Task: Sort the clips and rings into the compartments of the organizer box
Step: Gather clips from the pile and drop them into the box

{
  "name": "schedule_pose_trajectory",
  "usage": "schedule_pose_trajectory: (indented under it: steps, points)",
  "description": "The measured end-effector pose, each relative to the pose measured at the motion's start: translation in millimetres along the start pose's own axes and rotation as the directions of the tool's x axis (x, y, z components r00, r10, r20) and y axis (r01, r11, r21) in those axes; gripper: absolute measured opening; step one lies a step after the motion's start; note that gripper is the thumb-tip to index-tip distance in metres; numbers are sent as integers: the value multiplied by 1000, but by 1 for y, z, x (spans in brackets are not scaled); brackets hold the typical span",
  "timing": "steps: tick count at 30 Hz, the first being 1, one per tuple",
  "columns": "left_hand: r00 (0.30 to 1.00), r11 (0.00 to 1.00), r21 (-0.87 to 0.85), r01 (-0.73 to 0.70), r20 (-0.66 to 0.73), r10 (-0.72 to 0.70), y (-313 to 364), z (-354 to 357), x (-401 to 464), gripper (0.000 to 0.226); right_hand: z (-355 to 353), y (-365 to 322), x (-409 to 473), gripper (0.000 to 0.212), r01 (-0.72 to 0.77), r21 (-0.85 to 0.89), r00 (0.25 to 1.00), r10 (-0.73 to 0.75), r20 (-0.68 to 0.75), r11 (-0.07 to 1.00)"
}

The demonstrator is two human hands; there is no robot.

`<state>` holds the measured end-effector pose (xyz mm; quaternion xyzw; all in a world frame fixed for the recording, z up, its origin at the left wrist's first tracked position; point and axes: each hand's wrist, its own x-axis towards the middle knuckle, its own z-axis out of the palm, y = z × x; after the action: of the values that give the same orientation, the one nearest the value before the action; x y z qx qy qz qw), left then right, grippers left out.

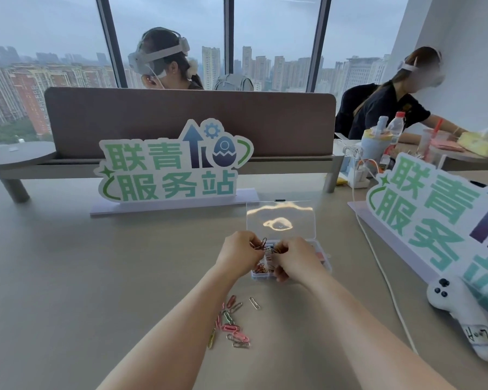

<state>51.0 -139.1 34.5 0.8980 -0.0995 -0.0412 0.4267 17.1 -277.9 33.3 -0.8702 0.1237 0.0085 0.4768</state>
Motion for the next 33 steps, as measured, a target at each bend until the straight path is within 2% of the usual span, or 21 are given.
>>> schedule_pose_trajectory:
  steps: [8, 11, 16, 22, 26, 33]
  points:
    - [1000, 999, 41, 18, 2, -18, -1, 9, 8, 7, 1, -2, 4, 11, -12, -120, 999, 16, 36, 993]
    - [999, 997, 69, 19, 44, -23, 0, 9, 7, 4, -1, -3, 5, 12, -19, -175, 998, 29, 51, 984]
    - [995, 997, 71, 33, 94, -39, 0, 7, 3, 13, -9, -7, 0, 21, 25, -207, 1000, -29, -13, 978]
    - [995, 998, 18, 55, 88, -56, -1, 4, -3, 37, -3, 0, 5, 19, 114, -257, 992, -125, -27, 960]
    - [999, 999, 41, 28, 19, -29, -1, 6, -7, 34, 5, 2, 6, 21, 174, -371, 984, -180, 19, 912]
    - [1000, 992, 123, -12, 13, 11, -7, 5, -7, 31, 6, 2, 7, 19, 185, -451, 981, -191, 32, 873]
